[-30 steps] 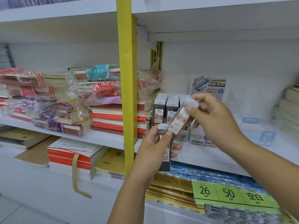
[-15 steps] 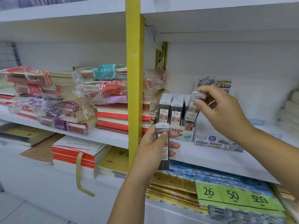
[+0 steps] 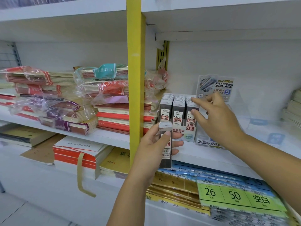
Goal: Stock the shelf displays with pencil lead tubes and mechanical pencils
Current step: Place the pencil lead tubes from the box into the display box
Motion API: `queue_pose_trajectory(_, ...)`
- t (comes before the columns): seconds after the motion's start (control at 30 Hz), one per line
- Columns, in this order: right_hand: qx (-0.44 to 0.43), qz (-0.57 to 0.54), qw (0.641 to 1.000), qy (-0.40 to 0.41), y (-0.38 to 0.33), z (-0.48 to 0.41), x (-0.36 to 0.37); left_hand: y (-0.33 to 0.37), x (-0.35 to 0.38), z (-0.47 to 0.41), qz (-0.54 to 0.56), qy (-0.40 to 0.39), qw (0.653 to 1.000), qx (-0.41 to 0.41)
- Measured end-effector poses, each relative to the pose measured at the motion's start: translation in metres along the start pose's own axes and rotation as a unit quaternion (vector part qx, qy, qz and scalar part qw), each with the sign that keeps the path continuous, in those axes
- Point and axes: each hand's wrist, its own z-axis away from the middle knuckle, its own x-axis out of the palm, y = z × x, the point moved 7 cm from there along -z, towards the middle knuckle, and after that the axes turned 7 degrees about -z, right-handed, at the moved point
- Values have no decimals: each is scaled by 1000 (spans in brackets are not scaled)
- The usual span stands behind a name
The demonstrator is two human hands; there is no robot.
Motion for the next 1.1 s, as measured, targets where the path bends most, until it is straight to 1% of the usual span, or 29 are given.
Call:
queue_pose_trajectory(0.07,5,20,1000,-8,-1,0,1,1,1,1,2,-6,1000,3)
queue_pose_trajectory(0.13,-1,17,1000,1,-8,2,-3,3,3,2,-2,-12,1000,9)
queue_pose_trajectory(0.2,-32,-20,999,27,-21,8,-12,4,3,2,-10,-16,1000,15)
queue_pose_trajectory(0.27,-77,-72,994,31,-37,18,-18,6,4,3,-14,-20,1000,20)
queue_pose_trajectory(0.33,-94,-130,987,-8,-48,27,-15,7,6,3,-13,-26,999,24)
queue_pose_trajectory(0.43,-47,-219,971,-88,-51,33,-2,10,11,5,-20,-41,999,25)
queue_pose_trajectory(0.5,-15,-277,954,-110,-51,34,1,10,15,6,-25,-48,998,22)
queue_pose_trajectory(0.57,-7,-306,947,-102,-50,34,-2,8,17,6,-26,-52,998,14)
queue_pose_trajectory(0.67,5,-294,953,-68,-43,33,-9,3,17,6,-27,-66,997,2)
queue_pose_trajectory(0.8,76,-355,932,-9,-21,25,-23,-1,12,6,-38,-75,996,-9)
queue_pose_trajectory(0.87,90,-373,923,-19,-16,24,-21,-1,11,6,-51,-67,996,-5)
queue_pose_trajectory(0.93,99,-402,908,-60,-17,27,-13,-1,14,5,-64,-60,996,6)
queue_pose_trajectory(1.0,96,-411,903,-76,-17,29,-9,-1,16,4,-87,-35,995,24)
queue_pose_trajectory(1.03,85,-405,908,-56,-17,27,-13,-1,15,2,-112,-10,993,39)
queue_pose_trajectory(1.1,49,-391,919,20,-16,18,-32,0,11,-1,-198,54,975,83)
